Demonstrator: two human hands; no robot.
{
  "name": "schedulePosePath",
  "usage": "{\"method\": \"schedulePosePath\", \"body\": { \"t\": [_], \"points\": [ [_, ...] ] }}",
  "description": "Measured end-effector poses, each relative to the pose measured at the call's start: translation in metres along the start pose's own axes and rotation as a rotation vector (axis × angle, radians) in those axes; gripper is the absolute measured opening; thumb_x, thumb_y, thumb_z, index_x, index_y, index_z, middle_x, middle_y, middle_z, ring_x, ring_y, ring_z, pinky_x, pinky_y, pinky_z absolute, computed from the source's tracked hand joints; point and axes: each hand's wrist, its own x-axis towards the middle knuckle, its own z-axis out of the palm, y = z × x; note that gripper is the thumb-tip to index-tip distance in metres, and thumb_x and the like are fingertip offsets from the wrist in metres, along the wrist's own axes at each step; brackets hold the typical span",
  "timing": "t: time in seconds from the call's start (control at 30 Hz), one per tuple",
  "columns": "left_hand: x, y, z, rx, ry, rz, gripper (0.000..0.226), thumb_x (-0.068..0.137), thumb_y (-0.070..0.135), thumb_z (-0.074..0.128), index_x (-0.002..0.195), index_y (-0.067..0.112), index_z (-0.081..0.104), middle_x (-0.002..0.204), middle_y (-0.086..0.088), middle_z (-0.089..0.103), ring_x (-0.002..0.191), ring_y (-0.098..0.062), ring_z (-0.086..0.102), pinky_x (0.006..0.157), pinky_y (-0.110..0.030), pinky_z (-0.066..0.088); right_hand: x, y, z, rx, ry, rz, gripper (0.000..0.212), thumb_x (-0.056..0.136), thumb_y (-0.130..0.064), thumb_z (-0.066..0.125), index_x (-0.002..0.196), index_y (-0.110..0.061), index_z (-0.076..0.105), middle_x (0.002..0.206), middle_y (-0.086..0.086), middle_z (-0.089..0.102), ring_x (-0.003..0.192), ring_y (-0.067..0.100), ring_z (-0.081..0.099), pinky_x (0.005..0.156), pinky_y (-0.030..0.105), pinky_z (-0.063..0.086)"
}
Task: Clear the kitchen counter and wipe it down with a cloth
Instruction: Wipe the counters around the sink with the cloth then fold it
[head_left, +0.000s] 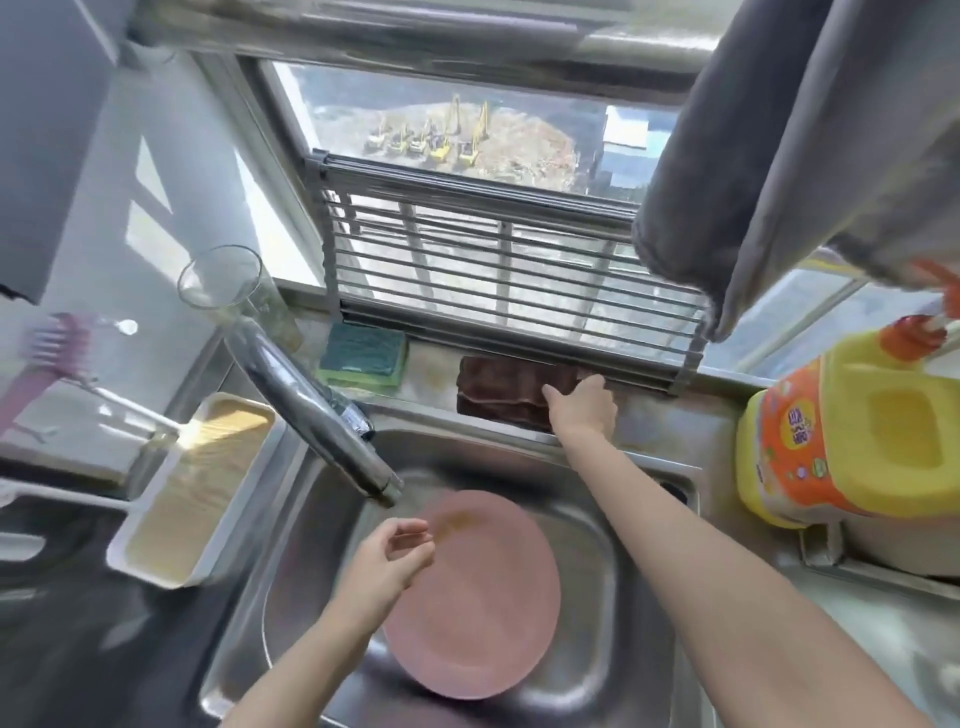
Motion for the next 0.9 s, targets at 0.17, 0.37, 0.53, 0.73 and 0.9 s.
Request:
{"method": "schedulePosePath", "body": {
  "t": [0.17,0.37,0.53,0.73,0.9],
  "points": [
    [-0.008,-0.002,-0.001,0.02,0.038,-0.007,0.019,0.085,0.002,0.058,0.104,0.005,0.057,0.093,-0.007,0.062,0.079,-0.015,0.059,0.05,-0.005,0.042,0.001,-0.002,0.0,-0.073,-0.039,-0.031,0.045,0.087,-0.033,0.056,0.121,-0.005,0.05,0.126,0.015,0.053,0.119,0.033,0.041,0.096,0.04,0.037],
    [-0.026,0.006,0.007,0.029,0.044,0.039,0.014,0.084,0.003,0.059,0.095,0.011,0.059,0.092,-0.008,0.063,0.075,-0.014,0.06,0.048,-0.006,0.041,-0.026,0.002,-0.021,0.39,-0.189,-0.189,0.023,0.085,-0.021,0.058,0.104,-0.012,0.05,0.094,0.001,0.059,0.091,0.022,0.057,0.081,0.032,0.045],
    [-0.047,0.021,0.023,0.06,0.039,0.142,0.017,0.083,0.003,0.059,0.087,0.02,0.059,0.089,-0.002,0.064,0.086,-0.018,0.06,0.052,-0.003,0.043,-0.075,0.019,-0.057,0.55,-0.213,-0.289,0.019,0.086,-0.016,0.062,0.098,-0.01,0.048,0.093,0.004,0.059,0.083,0.015,0.055,0.076,0.025,0.044],
    [-0.089,0.045,0.053,0.079,-0.002,0.36,0.027,0.081,0.012,0.065,0.107,0.015,0.058,0.101,-0.003,0.064,0.092,-0.011,0.06,0.07,-0.012,0.048,-0.129,0.069,-0.099,0.532,-0.296,-0.301,0.022,0.082,-0.02,0.067,0.092,-0.018,0.048,0.092,0.001,0.061,0.084,0.014,0.06,0.075,0.026,0.045],
    [-0.127,0.045,0.086,0.241,-0.207,0.513,0.056,0.073,0.021,0.075,0.119,0.029,0.045,0.117,0.006,0.048,0.103,0.0,0.052,0.086,-0.013,0.045,-0.177,0.103,-0.12,0.54,-0.27,-0.258,0.025,0.073,-0.025,0.073,0.088,-0.021,0.053,0.096,0.003,0.067,0.093,0.019,0.064,0.088,0.039,0.05]
  ]
}}
